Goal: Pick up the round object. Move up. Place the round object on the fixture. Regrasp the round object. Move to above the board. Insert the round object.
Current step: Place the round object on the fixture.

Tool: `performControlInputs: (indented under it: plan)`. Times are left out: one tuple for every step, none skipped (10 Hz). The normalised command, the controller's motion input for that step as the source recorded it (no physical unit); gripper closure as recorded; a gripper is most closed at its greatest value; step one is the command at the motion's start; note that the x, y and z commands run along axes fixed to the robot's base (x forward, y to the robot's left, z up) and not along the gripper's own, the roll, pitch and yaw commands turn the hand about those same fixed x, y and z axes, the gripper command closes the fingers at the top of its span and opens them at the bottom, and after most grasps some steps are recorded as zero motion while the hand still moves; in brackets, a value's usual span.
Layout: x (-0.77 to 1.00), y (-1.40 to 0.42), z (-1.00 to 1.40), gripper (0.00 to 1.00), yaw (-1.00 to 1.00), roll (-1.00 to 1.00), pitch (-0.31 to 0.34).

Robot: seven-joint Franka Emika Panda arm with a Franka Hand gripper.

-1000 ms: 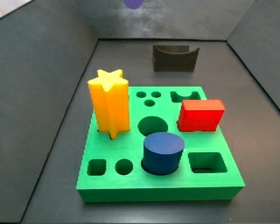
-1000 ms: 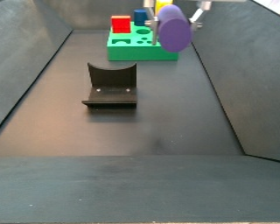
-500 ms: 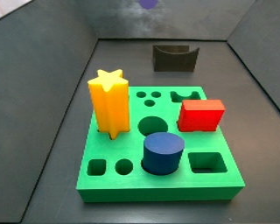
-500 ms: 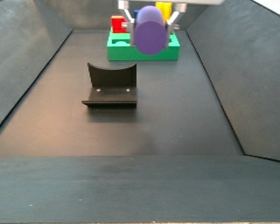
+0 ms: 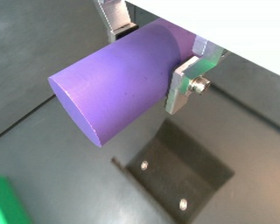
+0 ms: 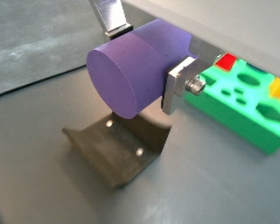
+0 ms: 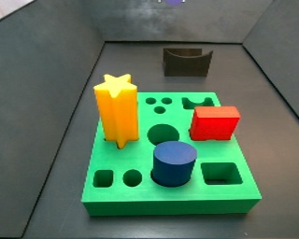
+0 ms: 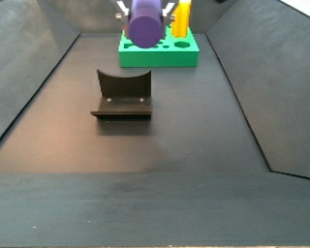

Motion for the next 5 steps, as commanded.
performControlInputs:
  plan:
    - [0.74,-0.01,0.01,1.00,-0.01,-1.00,0.179]
    - [0.65,0.02,0.00,1.00,-0.04,-1.00,0.195]
    - [0.56,0.03,0.00,1.00,-0.06,-0.89,0.191]
    - [0.45,0.04,0.00,1.00,-0.09,-0.66,0.163]
    - [0.36,0.05,0.00,1.00,-0.10,-0.49,0.139]
